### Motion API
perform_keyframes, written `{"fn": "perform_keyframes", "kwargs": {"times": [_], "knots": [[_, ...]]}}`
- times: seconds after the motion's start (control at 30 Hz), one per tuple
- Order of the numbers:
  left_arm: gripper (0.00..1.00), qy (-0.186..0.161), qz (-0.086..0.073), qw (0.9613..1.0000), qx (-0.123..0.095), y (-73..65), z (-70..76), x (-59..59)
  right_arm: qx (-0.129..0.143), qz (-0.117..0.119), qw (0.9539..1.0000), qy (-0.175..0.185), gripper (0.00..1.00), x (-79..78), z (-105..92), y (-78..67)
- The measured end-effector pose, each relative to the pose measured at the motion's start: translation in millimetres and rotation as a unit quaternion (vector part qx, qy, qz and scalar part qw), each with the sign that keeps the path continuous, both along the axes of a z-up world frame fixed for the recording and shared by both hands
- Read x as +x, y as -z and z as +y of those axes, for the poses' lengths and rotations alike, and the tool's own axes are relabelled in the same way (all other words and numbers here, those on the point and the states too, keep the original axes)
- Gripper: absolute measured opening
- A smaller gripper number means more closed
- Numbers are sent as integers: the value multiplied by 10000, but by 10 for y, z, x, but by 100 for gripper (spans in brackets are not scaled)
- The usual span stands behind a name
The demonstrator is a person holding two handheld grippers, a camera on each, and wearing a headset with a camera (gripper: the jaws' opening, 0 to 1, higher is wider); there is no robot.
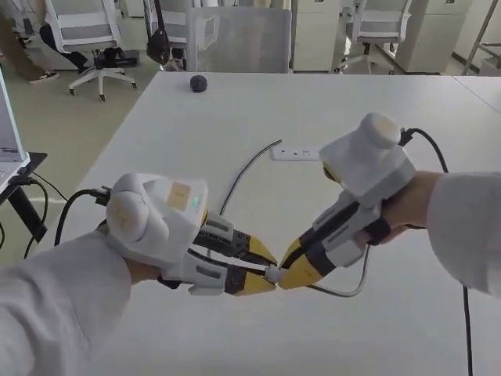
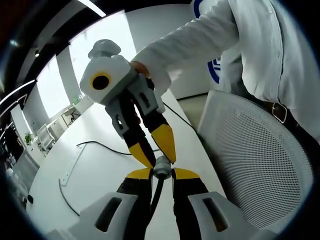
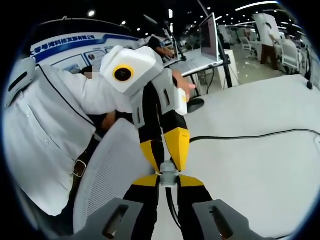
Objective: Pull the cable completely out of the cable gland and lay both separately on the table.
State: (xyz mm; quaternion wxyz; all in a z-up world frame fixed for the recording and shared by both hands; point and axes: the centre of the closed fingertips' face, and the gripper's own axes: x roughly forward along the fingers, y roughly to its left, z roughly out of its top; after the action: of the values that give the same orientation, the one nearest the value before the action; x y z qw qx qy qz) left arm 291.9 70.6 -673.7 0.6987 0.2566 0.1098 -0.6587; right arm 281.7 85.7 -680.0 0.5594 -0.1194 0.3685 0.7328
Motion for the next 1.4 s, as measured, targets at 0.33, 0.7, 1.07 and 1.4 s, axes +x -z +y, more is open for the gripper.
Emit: {"fn": "perform_keyframes", "kwargs": {"times": [0.33,0.7,1.07,1.4], "knots": [[15,-68,24,10000,-5,10,-8,31,-142,-79,9997,-190,8,33,-5,19],[15,-255,193,9994,-150,15,43,91,-230,-869,9960,28,8,81,26,20],[15,-442,340,9981,-266,45,57,169,-235,-1908,9805,406,8,197,24,64],[15,-556,428,9968,-376,15,75,197,-133,-2581,9641,613,8,244,48,51]]}}
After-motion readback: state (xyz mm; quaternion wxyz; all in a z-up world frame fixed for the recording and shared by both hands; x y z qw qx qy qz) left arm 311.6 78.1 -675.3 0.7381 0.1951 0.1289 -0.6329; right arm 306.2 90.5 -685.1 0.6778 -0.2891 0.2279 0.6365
